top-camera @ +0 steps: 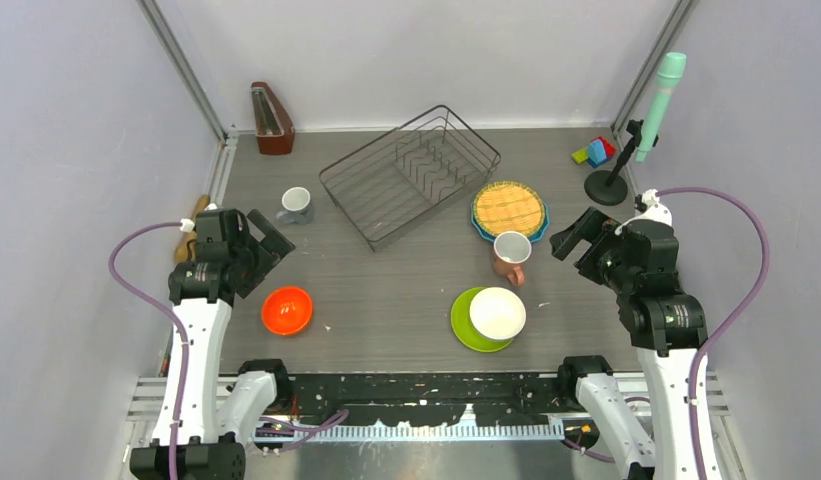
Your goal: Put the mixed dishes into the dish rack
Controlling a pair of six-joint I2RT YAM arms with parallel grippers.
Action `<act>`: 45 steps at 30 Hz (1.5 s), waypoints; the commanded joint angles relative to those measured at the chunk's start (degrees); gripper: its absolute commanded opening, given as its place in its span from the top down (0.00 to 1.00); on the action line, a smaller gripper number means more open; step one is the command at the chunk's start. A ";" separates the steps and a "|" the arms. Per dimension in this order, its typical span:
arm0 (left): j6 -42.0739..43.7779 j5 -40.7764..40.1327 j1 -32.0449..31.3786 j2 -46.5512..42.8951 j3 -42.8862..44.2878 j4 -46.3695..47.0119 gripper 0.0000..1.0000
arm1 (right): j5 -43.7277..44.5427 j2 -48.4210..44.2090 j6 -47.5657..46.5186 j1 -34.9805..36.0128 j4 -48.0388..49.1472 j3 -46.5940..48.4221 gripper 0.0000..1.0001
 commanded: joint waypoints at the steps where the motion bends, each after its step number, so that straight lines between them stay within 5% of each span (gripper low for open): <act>1: 1.12 -2.55 -0.07 -1.00 -0.51 -0.20 0.00 | -0.54 0.20 -0.26 0.07 0.28 0.77 0.02; 7: 4.46 0.13 -0.06 -0.72 -2.03 0.99 0.00 | -0.43 0.21 -0.80 0.05 1.13 -0.41 0.02; 11: 11.03 11.99 -0.10 -0.97 -4.90 5.12 0.00 | -0.52 -0.34 0.04 0.06 3.55 -3.11 0.00; 24: 9.07 29.80 -1.50 -5.84 -14.11 23.15 0.01 | -1.21 8.00 12.44 0.11 15.89 -11.08 0.03; 31: 9.97 26.63 -9.23 -5.95 -15.74 29.69 0.01 | -0.47 14.67 24.67 0.07 30.66 -17.07 0.07; 37: 11.17 23.57 -14.73 -5.28 -16.32 34.29 0.01 | 4.22 22.71 26.13 -0.16 39.50 -17.56 0.11; 45: 21.68 16.39 -16.54 -3.47 -6.56 21.11 0.01 | 2.83 34.75 21.51 -3.38 43.84 -13.66 0.16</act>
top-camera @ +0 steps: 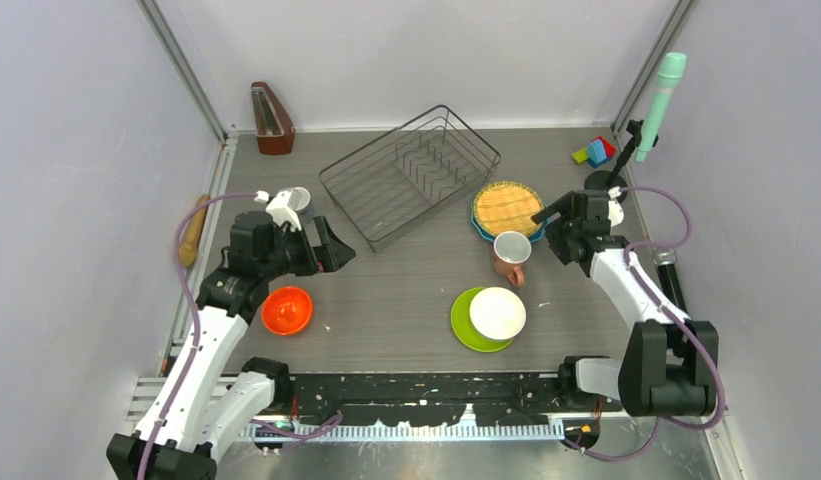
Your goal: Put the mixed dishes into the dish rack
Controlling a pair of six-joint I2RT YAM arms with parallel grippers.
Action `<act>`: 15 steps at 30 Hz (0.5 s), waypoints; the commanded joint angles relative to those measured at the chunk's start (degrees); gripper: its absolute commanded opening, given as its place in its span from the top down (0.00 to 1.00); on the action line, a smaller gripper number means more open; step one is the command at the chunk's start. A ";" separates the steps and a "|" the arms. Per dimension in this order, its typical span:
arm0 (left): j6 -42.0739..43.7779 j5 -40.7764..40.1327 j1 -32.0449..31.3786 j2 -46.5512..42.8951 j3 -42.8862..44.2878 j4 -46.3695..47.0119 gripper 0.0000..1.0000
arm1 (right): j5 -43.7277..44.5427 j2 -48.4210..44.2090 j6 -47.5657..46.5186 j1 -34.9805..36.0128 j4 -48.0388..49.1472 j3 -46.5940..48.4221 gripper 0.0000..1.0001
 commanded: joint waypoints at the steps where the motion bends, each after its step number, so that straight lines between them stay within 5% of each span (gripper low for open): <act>1: 7.51 -4.88 -0.68 -0.52 5.98 -4.44 0.01 | -1.66 5.29 -2.30 -2.38 7.64 3.63 0.16; 6: 7.68 1.11 -0.74 -2.54 1.94 -0.66 0.01 | -10.52 12.50 -2.12 -4.21 14.91 4.54 0.18; 15: 9.96 -2.00 -0.93 -6.76 2.01 -1.14 0.03 | -12.99 22.03 -0.56 -4.70 18.71 8.54 0.20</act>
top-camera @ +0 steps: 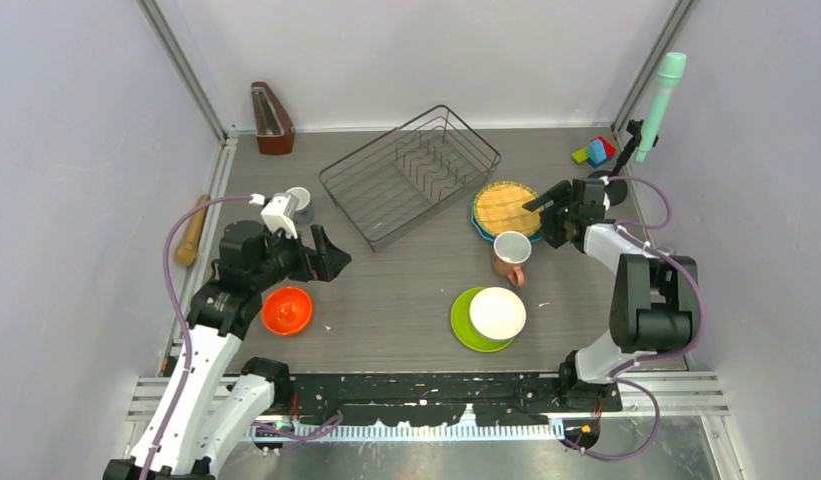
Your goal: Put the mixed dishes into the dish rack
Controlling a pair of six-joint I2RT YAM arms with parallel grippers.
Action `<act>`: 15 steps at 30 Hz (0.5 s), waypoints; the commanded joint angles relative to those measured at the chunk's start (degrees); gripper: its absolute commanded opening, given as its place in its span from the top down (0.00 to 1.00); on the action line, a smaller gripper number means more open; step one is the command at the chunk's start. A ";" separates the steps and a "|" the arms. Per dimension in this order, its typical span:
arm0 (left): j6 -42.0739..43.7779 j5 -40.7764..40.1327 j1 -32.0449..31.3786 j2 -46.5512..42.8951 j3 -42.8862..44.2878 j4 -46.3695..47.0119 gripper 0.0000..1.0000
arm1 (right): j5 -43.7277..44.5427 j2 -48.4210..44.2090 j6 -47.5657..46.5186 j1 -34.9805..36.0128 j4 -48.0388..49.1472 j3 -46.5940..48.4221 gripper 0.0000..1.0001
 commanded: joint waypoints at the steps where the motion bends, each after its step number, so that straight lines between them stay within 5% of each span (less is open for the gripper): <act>1: 1.94 -0.54 -0.32 -1.77 0.13 1.30 0.03 | -2.65 3.27 0.88 -0.46 4.90 4.15 0.21; 15: 1.23 0.64 -0.41 0.08 -0.38 2.41 0.04 | -1.49 7.30 2.83 -0.95 4.74 3.36 0.17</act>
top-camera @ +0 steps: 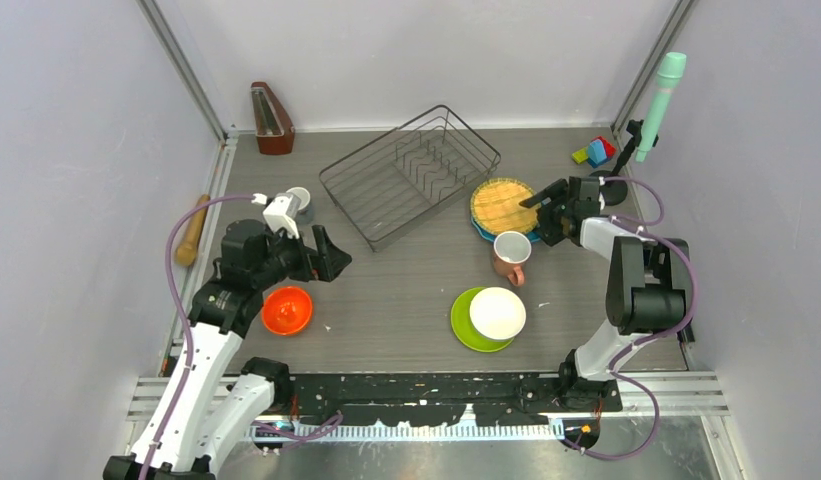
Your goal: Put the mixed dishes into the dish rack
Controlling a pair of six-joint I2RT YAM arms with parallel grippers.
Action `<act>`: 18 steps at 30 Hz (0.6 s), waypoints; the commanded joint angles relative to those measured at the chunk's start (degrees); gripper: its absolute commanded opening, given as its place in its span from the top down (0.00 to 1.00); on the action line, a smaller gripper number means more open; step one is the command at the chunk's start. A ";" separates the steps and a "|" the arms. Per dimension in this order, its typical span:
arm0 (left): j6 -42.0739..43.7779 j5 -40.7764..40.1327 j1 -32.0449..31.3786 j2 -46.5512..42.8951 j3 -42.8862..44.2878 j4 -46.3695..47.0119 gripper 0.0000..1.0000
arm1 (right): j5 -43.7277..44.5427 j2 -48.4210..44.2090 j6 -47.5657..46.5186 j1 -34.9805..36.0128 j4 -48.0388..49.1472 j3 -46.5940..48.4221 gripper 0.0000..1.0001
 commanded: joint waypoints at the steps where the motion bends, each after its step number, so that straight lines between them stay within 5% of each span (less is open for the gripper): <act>1: 0.49 1.02 -0.26 0.43 -0.23 2.23 0.06 | -1.92 0.75 0.68 -0.81 3.03 -0.24 0.18; 8: 1.43 3.02 -0.26 1.21 -0.12 2.39 0.13 | -8.98 4.26 6.65 -3.07 14.42 -3.76 0.40; 11: 1.53 3.02 -0.26 1.04 -0.19 2.37 0.14 | -8.37 2.68 5.26 -3.21 12.44 -2.89 0.64; 18: 1.62 3.04 -0.34 0.77 -0.32 2.50 0.14 | -0.32 -8.91 -2.82 -3.22 0.34 -1.12 0.91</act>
